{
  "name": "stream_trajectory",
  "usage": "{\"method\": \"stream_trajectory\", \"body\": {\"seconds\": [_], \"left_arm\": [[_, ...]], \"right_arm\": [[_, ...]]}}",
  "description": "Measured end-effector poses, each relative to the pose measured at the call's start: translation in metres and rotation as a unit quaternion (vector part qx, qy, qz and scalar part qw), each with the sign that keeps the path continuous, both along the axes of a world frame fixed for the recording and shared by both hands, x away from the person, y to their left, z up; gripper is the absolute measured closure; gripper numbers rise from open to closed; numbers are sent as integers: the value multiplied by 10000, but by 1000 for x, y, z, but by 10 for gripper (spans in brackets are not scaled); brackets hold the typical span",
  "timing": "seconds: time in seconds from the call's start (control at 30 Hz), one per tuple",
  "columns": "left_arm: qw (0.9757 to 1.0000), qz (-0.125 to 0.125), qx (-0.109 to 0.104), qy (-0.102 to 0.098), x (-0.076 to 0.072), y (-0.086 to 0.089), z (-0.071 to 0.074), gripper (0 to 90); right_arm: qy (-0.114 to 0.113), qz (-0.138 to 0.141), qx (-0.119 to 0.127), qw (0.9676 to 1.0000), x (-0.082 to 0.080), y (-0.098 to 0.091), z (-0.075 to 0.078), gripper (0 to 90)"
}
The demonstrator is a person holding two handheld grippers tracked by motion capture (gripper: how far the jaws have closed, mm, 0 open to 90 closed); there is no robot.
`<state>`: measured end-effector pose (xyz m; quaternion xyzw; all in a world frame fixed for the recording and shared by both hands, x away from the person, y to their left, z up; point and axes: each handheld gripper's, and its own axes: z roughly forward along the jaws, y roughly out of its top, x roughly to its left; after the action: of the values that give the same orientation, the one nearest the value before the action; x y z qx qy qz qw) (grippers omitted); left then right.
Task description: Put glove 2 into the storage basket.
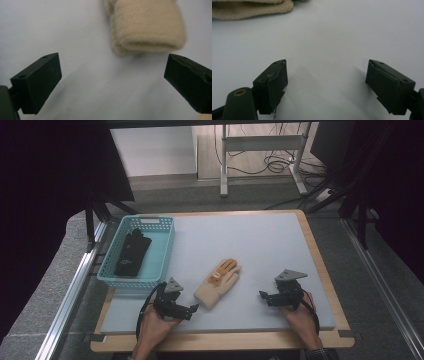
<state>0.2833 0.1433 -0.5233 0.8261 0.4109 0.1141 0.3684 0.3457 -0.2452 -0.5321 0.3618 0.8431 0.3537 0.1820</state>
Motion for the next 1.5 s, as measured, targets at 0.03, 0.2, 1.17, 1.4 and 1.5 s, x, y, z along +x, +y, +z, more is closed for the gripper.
{"method": "stream_trajectory", "body": {"seconds": [0.03, 0.2, 1.17, 1.4, 1.5], "left_arm": [[10000, -36, 6, -6, 1, -1, 2, 13], [9999, -154, 1, 15, 9, -14, 15, 0], [9926, -520, 970, 509, 77, -101, -1, 161], [9915, -481, 1048, 599, 73, -101, 6, 430], [9919, -520, 1040, 511, 71, -102, 6, 499]], "right_arm": [[0, -1, 1, 10000, 0, 0, 0, 174], [-1, -1, 1, 10000, 0, 0, 0, 174], [1, 1, 4, 10000, 0, 0, 0, 174], [-2, 0, -1, 10000, 0, 0, 0, 174], [-4, 0, -4, 10000, 0, 0, 0, 174]]}}
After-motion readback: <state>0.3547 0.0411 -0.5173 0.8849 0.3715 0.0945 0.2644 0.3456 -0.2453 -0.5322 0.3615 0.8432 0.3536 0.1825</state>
